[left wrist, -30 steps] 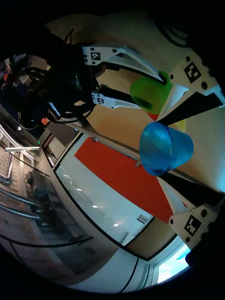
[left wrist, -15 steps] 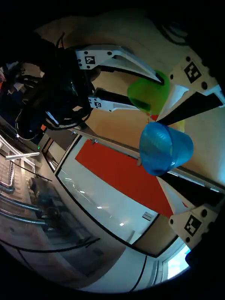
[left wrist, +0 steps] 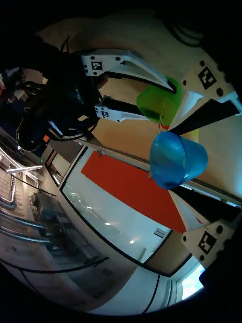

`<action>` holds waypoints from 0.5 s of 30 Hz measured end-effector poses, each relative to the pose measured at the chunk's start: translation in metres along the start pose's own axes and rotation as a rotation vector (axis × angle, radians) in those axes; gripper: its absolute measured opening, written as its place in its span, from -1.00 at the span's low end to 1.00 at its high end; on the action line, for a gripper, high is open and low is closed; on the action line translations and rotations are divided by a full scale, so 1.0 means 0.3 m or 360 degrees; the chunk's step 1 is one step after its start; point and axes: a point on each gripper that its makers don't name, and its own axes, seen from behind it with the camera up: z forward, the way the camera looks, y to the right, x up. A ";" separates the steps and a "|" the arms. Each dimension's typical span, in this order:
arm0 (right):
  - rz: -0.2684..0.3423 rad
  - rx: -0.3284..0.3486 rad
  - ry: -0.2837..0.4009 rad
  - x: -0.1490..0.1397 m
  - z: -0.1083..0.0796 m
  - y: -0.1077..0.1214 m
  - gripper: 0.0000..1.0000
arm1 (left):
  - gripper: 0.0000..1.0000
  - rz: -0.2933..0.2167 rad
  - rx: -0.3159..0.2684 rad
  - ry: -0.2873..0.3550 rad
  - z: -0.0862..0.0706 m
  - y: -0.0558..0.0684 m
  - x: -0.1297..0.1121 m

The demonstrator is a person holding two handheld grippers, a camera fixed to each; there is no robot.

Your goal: Pour water

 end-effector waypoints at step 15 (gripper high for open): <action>-0.0038 -0.0019 0.0061 0.023 0.011 0.010 0.84 | 0.70 0.0015 -0.0001 0.0015 -0.005 0.003 0.020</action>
